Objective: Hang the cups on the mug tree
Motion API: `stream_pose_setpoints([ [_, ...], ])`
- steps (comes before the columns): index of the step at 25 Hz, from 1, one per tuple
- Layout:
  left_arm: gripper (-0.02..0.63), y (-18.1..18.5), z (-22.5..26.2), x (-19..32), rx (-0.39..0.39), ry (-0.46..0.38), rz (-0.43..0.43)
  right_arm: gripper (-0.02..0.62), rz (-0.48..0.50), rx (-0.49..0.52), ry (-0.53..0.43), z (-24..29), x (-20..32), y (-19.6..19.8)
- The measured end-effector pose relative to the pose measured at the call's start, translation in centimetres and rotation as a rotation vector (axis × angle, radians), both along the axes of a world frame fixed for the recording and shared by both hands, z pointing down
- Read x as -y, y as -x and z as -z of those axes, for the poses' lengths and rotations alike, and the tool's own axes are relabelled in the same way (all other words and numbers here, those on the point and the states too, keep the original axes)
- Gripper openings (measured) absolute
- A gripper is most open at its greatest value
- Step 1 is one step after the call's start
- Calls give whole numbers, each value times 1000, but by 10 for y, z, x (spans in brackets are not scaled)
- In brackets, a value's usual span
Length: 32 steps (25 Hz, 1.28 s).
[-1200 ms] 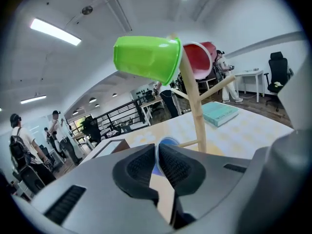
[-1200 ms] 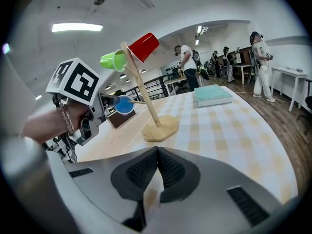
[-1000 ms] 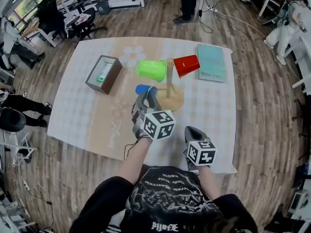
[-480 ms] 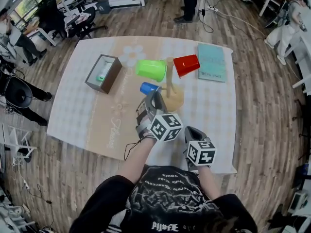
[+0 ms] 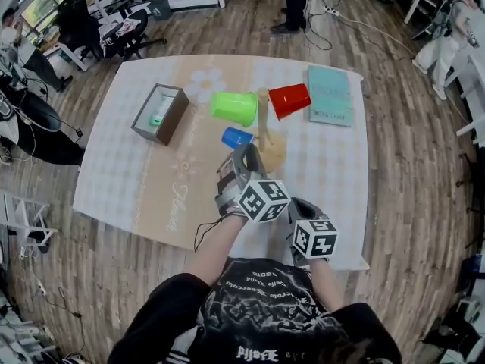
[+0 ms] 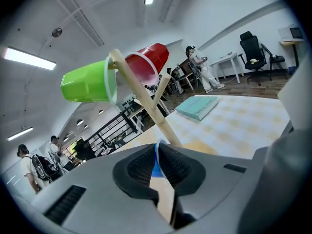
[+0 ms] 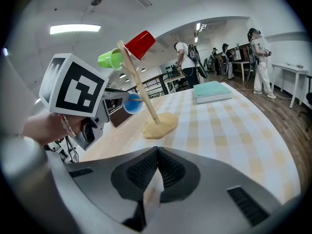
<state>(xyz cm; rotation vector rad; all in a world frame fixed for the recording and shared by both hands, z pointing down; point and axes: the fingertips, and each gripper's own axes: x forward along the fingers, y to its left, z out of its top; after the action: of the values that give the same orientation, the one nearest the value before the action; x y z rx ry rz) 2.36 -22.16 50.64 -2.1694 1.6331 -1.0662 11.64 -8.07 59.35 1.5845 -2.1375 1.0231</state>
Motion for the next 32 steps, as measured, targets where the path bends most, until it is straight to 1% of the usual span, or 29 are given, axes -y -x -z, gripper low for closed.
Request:
stream_pose_setpoints([
  [6, 38, -9, -2, -3, 31, 2, -35, 9, 8, 8, 5, -1, 0, 4],
  [15, 38, -22, -18, -8, 63, 34, -64, 9, -1, 19, 13, -4, 0, 4],
  [23, 38, -31, -30, -7, 86, 46, -72, 9, -12, 24, 18, -8, -1, 0],
  [32, 38, -32, -33, -4, 84, 35, -64, 9, -31, 27, 19, -9, -3, -6],
])
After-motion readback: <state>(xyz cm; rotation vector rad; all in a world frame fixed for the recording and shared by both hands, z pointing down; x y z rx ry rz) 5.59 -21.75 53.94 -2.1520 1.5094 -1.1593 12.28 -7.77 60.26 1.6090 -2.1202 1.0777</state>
